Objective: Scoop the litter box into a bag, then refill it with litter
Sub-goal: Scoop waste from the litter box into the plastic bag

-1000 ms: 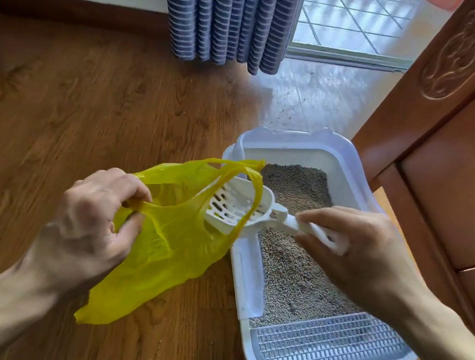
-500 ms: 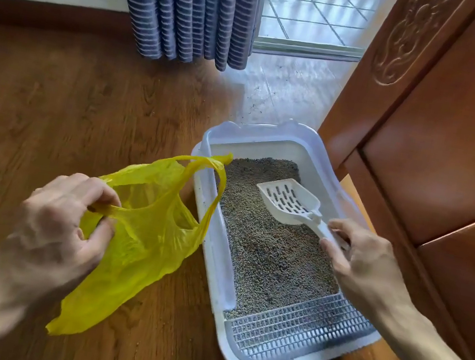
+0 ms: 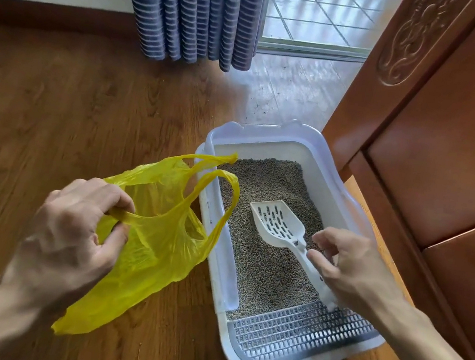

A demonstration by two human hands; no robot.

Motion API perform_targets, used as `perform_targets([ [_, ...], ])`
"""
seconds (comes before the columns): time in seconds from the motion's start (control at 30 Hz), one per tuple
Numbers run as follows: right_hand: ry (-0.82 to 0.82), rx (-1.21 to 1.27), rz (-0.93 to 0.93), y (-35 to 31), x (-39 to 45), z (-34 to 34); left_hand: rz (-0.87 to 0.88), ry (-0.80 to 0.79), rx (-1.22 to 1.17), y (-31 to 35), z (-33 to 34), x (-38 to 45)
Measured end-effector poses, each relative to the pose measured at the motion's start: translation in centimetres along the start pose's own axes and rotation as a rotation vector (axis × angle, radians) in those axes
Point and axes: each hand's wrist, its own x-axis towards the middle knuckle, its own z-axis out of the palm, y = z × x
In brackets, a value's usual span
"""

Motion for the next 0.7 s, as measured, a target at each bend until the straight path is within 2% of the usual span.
perform_targets([
  [0.27, 0.095, 0.223, -0.233, -5.8, 2.5, 0.0, 0.065, -0.114, -0.105, -0.2, -0.3, -0.6],
  [0.4, 0.092, 0.392, -0.271, -8.0, 5.4, 0.5, 0.067, -0.134, -0.143, -0.1, -1.0, -1.1],
  [0.6, -0.012, 0.326, -0.326, -10.1, 9.3, 2.5, 0.157, -0.268, -0.212, -1.5, -1.6, -2.1],
  [0.7, 0.04, 0.298, -0.336, -10.3, 9.0, 4.2, 0.185, -0.315, -0.232, -2.1, -1.9, -2.2],
])
